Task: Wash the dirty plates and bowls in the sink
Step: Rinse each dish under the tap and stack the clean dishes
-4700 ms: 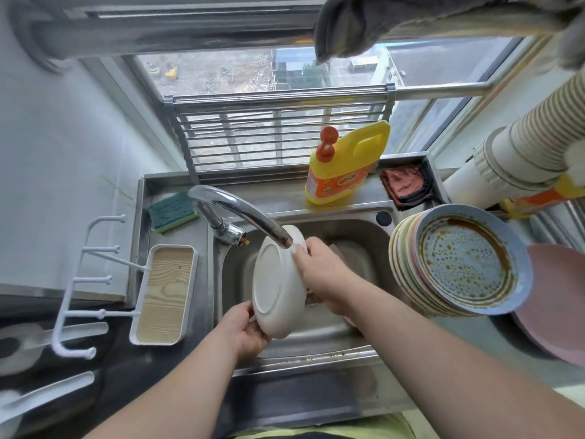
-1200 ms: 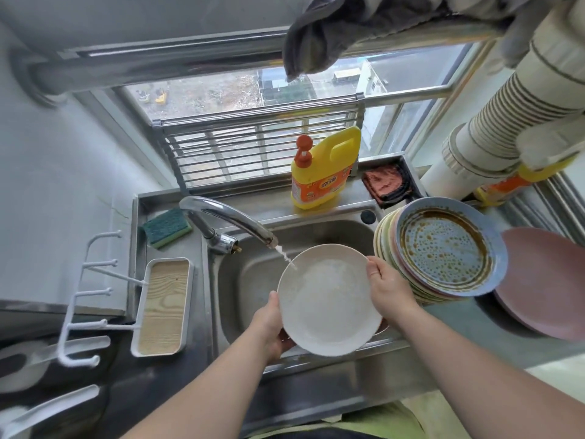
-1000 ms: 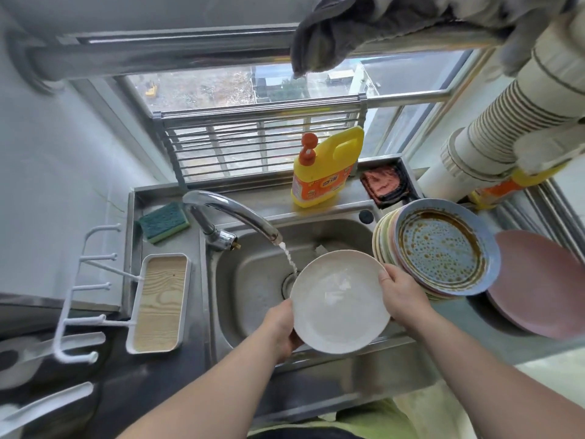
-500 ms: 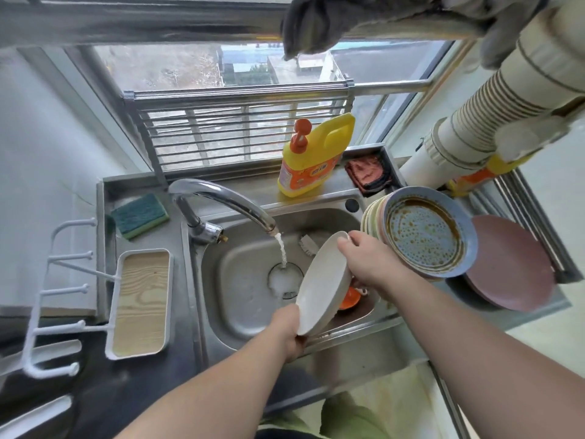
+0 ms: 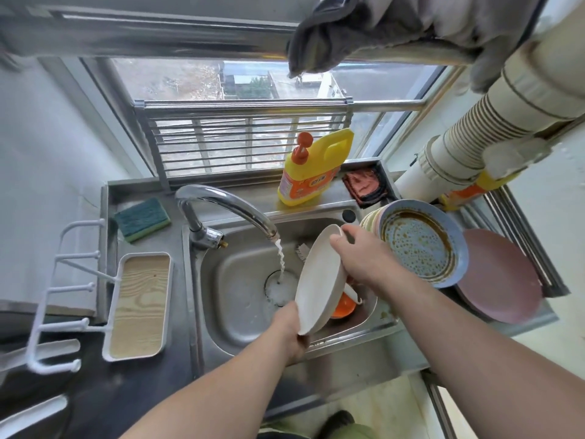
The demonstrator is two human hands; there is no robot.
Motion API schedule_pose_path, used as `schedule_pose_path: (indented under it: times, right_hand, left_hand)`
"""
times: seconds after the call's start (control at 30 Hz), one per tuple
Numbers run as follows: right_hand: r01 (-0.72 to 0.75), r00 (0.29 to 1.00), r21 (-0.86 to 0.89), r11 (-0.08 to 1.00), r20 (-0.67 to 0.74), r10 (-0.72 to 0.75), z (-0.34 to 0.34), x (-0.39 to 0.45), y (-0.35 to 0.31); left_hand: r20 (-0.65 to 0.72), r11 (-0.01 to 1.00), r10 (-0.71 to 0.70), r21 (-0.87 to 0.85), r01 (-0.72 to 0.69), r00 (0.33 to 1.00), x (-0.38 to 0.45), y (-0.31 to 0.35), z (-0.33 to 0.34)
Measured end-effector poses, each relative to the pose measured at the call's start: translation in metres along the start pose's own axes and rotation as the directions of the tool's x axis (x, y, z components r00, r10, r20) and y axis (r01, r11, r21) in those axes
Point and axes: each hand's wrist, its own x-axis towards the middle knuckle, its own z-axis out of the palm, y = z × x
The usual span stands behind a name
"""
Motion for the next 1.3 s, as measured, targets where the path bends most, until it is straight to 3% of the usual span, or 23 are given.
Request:
schedule_pose_path:
  times: [0.2,0.33,0.37,0.43,0.57,0.7,0.73,0.83,0.97,1.1,1.13,1.2,1.3]
  right_hand:
    - [0.091,0.995,-0.022,0.996,-0.042,-0.092,-0.013,0.0,0.029]
    - [0.144,0.987,-0.067,0.987,-0.058,-0.148,-0.037,0.0,0.067]
    - [0.187,0.977,-0.12,0.975,-0.079,-0.197,-0.045,0.0,0.077]
    - [0.257,0.949,-0.187,0.948,-0.136,-0.284,-0.062,-0.001,0.095]
    - [0.237,0.941,-0.15,0.96,-0.209,-0.265,-0.1,0.015,0.143]
    - [0.205,0.927,-0.008,0.979,-0.32,-0.197,-0.149,0.027,0.208]
    - [0.168,0.918,-0.045,0.985,-0.357,-0.173,-0.165,0.026,0.226]
    - [0.021,0.894,-0.097,0.995,-0.443,-0.062,-0.206,0.027,0.283]
    - [-0.099,0.9,-0.05,0.994,-0.43,0.068,-0.246,0.044,0.35]
    - [-0.231,0.895,-0.07,0.971,-0.407,0.184,-0.263,0.056,0.395]
    - [-0.265,0.895,-0.064,0.962,-0.387,0.221,-0.264,0.06,0.405]
    - [-0.28,0.894,-0.039,0.959,-0.375,0.246,-0.265,0.068,0.422]
    - [-0.286,0.895,-0.027,0.958,-0.364,0.257,-0.265,0.078,0.439]
  left_hand:
    - [0.004,0.99,0.112,-0.082,-0.111,0.994,-0.004,-0.007,0.01]
    - [-0.093,0.946,0.321,-0.014,-0.324,0.942,-0.012,-0.005,0.028]
    - [-0.137,0.911,0.412,0.038,-0.411,0.901,-0.017,-0.003,0.034]
    - [-0.195,0.777,0.629,0.202,-0.597,0.753,-0.035,-0.003,0.05]
    - [-0.087,0.502,0.849,0.444,-0.742,0.522,-0.064,-0.012,0.093]
    - [0.082,0.299,0.899,0.604,-0.739,0.43,-0.078,-0.032,0.169]
    - [0.118,0.263,0.901,0.617,-0.742,0.418,-0.08,-0.04,0.194]
    - [0.225,0.178,0.876,0.672,-0.719,0.426,-0.077,-0.065,0.264]
    - [0.363,0.066,0.735,0.803,-0.592,0.573,-0.058,-0.097,0.327]
    - [0.327,0.037,0.635,0.892,-0.45,0.7,-0.033,-0.128,0.362]
    - [0.331,0.007,0.637,0.9,-0.435,0.696,-0.026,-0.136,0.369]
    - [0.422,-0.15,0.651,0.886,-0.438,0.631,-0.016,-0.151,0.38]
    - [0.458,-0.163,0.623,0.868,-0.468,0.634,-0.007,-0.163,0.385]
